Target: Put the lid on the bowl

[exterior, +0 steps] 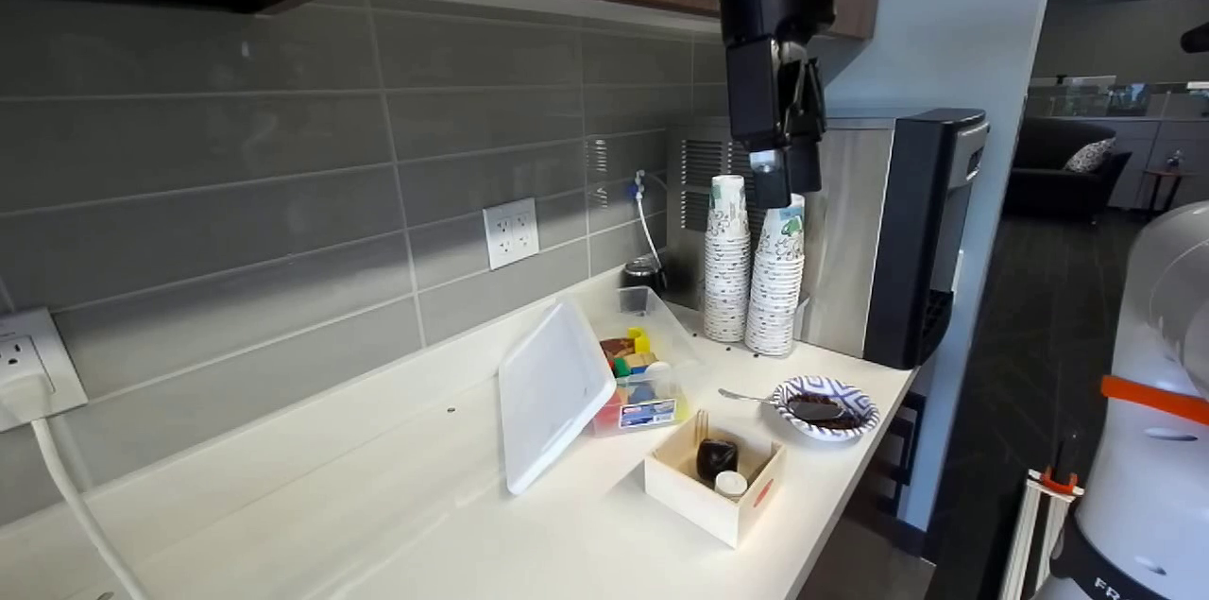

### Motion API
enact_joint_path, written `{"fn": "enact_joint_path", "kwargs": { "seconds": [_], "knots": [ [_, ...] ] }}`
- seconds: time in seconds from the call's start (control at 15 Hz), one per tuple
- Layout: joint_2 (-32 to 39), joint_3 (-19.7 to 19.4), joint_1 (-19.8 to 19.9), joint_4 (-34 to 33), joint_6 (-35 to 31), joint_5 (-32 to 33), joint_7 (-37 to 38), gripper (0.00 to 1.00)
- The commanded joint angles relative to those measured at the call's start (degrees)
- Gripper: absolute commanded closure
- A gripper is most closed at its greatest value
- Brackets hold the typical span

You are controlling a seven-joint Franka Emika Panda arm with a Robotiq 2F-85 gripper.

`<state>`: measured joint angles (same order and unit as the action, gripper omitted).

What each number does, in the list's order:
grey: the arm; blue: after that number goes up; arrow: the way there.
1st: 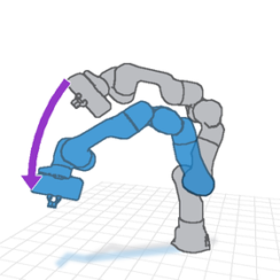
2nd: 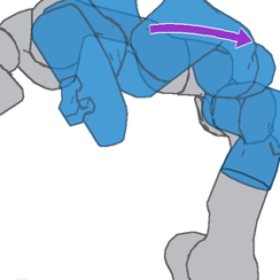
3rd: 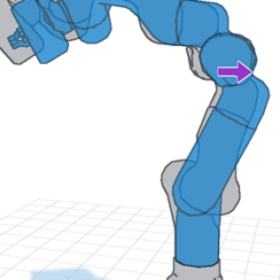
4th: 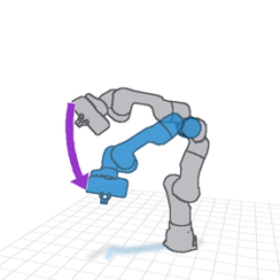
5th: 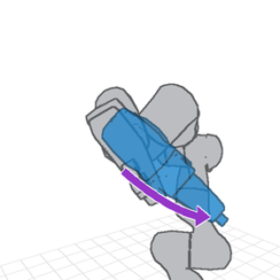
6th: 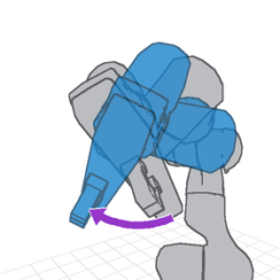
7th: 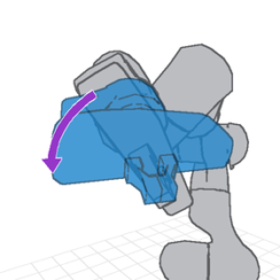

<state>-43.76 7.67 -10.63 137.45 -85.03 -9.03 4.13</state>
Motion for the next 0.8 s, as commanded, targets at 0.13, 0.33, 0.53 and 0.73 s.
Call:
{"fn": "enact_joint_path", "kwargs": {
  "seconds": [0.13, 0.33, 0.53, 0.73],
  "knots": [
    [-1.85, 0.89, 3.02, 1.76, -0.47, -0.4, 3.23, 0.0],
    [-3.18, 0.6, 5.77, 3.94, -1.04, 0.25, 6.91, 0.0],
    [-4.11, 0.18, 8.85, 6.48, -2.09, 0.78, 10.13, 0.0],
    [-4.25, -0.55, 12.51, 9.9, -6.63, 1.33, 13.16, 0.0]
  ]
}}
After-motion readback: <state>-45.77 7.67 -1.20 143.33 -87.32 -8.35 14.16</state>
